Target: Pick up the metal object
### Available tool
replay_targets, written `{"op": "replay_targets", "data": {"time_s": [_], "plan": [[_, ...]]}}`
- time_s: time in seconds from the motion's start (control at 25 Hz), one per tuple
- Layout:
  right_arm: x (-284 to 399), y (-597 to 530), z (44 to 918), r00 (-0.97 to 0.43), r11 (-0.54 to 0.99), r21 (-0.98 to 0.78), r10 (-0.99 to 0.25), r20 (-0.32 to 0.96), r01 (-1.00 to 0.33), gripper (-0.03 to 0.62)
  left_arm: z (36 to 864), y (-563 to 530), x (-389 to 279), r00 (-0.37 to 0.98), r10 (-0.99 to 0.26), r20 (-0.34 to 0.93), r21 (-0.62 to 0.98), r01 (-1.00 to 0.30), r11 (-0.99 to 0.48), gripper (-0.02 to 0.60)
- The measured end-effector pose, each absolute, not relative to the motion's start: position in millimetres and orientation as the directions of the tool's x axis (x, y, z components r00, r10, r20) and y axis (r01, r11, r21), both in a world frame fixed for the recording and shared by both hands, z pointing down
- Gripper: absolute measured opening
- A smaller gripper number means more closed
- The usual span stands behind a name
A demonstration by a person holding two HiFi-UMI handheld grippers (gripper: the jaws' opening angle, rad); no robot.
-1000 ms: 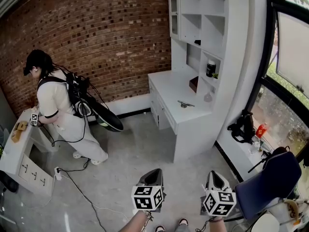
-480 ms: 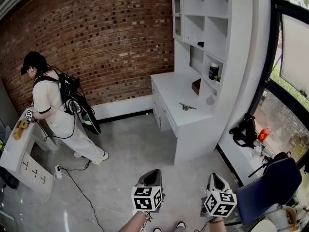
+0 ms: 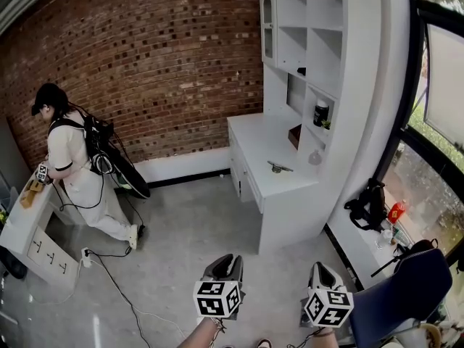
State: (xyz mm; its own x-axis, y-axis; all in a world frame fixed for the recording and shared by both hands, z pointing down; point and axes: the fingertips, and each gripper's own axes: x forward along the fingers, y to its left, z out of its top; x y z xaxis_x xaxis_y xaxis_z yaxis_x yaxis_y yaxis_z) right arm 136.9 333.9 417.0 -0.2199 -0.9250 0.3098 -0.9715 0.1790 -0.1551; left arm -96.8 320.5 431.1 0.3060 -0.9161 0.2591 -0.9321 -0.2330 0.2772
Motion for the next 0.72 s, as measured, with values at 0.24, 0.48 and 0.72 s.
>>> {"op": "replay_targets", "data": {"time_s": [0.24,0.48,0.72], "plan": [[164.5,309.4,414.7,-0.24,0.201,-0.155,-0.923,0.3,-0.967,0.0,430.0,302.0,-71.2,0.298,-0.92,0.255,0.273,-0.935,-0.227,0.092],[190.6,293.3,418.3,-0.239,0.192,-0.176,-0.924,0.3,-0.965,0.0,433.7,291.2,-55.1,0.286,-0.919,0.271,0.26,-0.941,-0.217,0.104],[211.6,276.0,439.3,-0.226,0.16,-0.212,-0.914,0.337,-0.964,0.0,441.5,272.8,-44.7,0.286,-0.913,0.292,0.247,-0.945,-0.217,0.104]]}}
